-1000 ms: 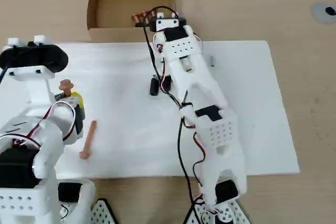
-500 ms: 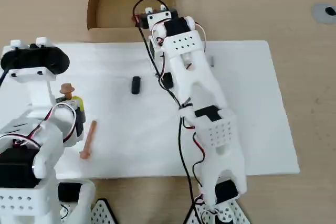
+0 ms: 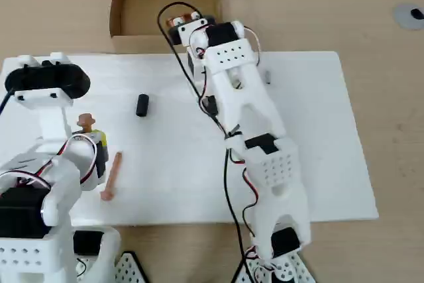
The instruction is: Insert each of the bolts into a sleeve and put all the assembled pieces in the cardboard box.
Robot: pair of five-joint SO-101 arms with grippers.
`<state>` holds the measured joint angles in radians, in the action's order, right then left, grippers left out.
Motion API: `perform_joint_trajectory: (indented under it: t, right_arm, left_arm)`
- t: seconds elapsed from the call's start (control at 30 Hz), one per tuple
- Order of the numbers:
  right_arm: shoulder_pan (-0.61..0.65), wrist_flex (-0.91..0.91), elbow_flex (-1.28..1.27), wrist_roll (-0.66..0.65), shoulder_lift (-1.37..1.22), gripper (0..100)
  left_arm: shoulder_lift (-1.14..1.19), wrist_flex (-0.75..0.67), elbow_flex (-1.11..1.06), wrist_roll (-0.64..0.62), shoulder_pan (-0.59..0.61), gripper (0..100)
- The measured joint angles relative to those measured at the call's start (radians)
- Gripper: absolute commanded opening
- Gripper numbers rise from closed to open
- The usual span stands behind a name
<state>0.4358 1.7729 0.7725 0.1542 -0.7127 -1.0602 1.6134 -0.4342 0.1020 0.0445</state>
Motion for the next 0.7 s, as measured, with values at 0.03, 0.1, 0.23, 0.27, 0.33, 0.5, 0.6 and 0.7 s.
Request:
perform_joint_trajectory:
  t: [0.03, 0.1, 0.23, 0.27, 0.33, 0.5, 0.6, 0.7]
  right_arm:
    - [0.009, 0.000, 0.000, 0.000, 0.000, 26.4]
    - [0.031, 0.000, 0.000, 0.000, 0.000, 26.4]
    - [0.077, 0.000, 0.000, -0.002, 0.000, 26.4]
    - [0.084, 0.000, -0.011, -0.002, 0.000, 26.4]
    - [0.089, 0.000, -0.048, 0.021, 0.000, 26.4]
    - [0.074, 0.000, -0.127, 0.044, 0.000, 26.3]
    - [0.046, 0.000, -0.140, 0.046, 0.000, 26.3]
    - [0.031, -0.014, -0.140, 0.046, 0.000, 26.3]
  left_arm:
    - [0.000, 0.000, 0.000, 0.000, 0.000, 0]
    - [0.000, 0.000, 0.000, 0.000, 0.000, 0]
    - [0.000, 0.015, 0.000, 0.000, 0.000, 0]
    - [0.000, 0.021, 0.000, 0.000, 0.000, 0]
    - [0.000, 0.028, 0.000, 0.000, 0.000, 0]
    - [-0.003, 0.029, -0.002, 0.000, 0.000, 1]
    - [-0.005, 0.029, -0.002, 0.000, 0.000, 1]
    - [-0.005, 0.029, -0.002, 0.000, 0.000, 1]
